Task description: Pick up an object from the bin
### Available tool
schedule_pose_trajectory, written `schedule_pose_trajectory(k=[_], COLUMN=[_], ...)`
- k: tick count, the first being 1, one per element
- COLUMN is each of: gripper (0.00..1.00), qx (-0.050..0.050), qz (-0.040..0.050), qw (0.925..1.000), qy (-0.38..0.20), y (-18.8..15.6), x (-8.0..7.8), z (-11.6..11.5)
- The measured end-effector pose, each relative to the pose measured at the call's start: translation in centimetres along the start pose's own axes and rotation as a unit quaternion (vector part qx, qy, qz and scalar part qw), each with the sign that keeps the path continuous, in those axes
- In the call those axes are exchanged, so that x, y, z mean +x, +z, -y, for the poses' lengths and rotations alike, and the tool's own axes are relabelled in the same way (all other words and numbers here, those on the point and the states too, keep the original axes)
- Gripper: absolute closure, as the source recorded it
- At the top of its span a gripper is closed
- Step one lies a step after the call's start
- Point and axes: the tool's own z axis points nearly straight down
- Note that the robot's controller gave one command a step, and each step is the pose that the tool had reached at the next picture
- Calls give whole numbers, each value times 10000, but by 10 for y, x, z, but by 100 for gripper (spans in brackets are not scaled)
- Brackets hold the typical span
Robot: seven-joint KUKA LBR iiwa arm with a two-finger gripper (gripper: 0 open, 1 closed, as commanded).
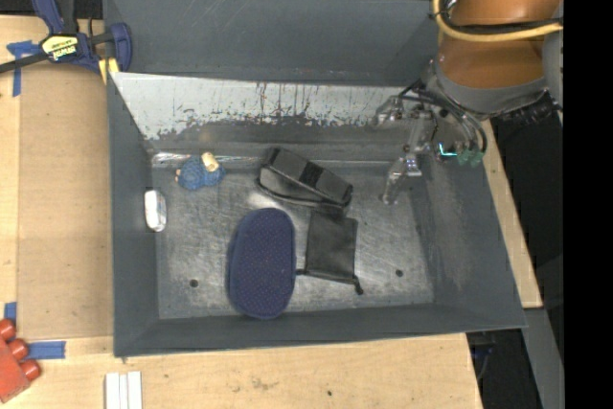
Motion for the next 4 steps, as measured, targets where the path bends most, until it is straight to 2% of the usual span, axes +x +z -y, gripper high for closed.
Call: schedule_pose_trajectory(k=[1,2,3,4], gripper=[0,0,100,100], qx=[16,21,23,24], qz=[94,65,92,78], qw=[9936,9865,9866,9579], qy=[-1123,-1637,-1630,-2871], y=[167,163,161,19], x=[-9,-20,-22,-16], z=[-1,-33,-33,-24])
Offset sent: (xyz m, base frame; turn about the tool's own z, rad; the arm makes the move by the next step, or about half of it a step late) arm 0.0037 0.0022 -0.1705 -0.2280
